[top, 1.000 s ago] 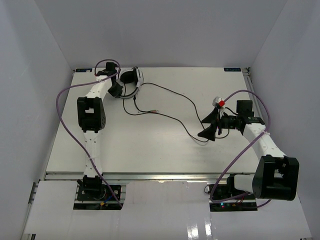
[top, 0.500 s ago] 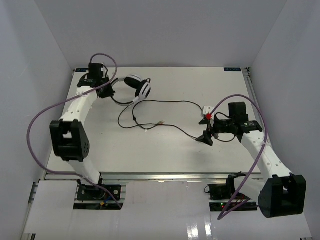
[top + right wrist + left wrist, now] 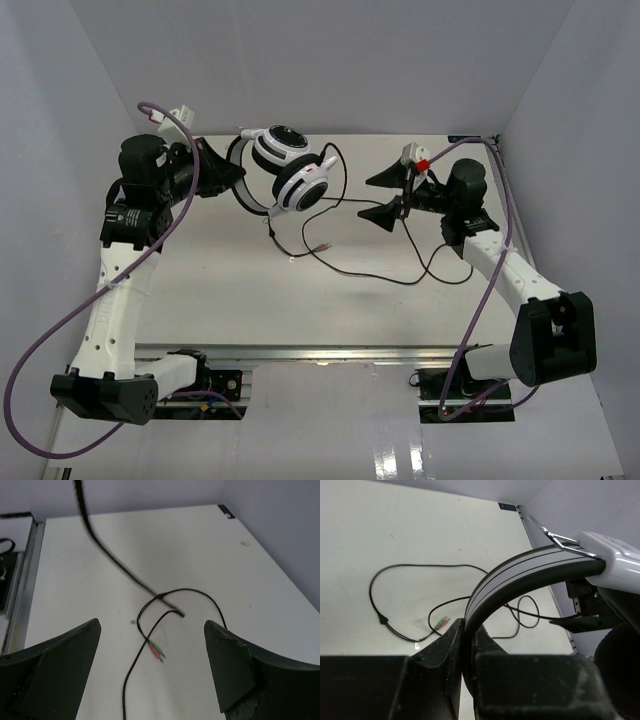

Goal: Wrap the headphones

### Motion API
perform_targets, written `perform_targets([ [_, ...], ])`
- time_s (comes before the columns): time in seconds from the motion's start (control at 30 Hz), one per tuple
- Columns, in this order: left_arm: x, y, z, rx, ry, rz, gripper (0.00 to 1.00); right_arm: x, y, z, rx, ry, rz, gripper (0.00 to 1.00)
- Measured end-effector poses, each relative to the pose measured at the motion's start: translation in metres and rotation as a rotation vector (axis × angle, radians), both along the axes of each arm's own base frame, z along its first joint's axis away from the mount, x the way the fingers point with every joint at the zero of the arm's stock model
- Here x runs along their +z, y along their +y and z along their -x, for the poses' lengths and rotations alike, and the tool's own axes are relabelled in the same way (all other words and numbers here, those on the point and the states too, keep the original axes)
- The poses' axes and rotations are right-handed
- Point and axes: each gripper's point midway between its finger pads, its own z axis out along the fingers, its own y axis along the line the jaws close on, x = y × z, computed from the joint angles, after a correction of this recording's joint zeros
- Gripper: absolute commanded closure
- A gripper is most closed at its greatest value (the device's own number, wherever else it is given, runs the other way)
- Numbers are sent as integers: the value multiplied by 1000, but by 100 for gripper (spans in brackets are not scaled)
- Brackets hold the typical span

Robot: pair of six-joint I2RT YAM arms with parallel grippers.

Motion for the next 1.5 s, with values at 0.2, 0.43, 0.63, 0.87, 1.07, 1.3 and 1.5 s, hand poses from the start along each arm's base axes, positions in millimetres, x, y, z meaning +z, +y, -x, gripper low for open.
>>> perform_targets([
  [0.2, -36, -13, 13, -52, 149, 72, 100, 65, 44, 5, 75, 51, -183, 9],
  [0.43, -45, -19, 26, -70, 213, 118, 100, 66, 83, 73, 340, 86, -195, 7],
  [0.63, -27, -31, 34, -127, 213, 203, 100, 41, 92, 82, 360, 124, -159, 5],
  [0.87, 2, -41, 43, -195, 178, 265, 100, 33, 109, 53, 306, 188, -173, 6],
  [1.07, 14, -49, 53, -242, 184, 315, 100, 36, 124, 47, 337, 242, -222, 4],
  [1.3, 43, -55, 49, -234, 174, 454, 100, 33, 166, 107, 535, 343, -248, 24],
  [1.5, 77, -50, 29, -144, 155, 576, 100, 24, 186, 170, 681, 481, -212, 54],
])
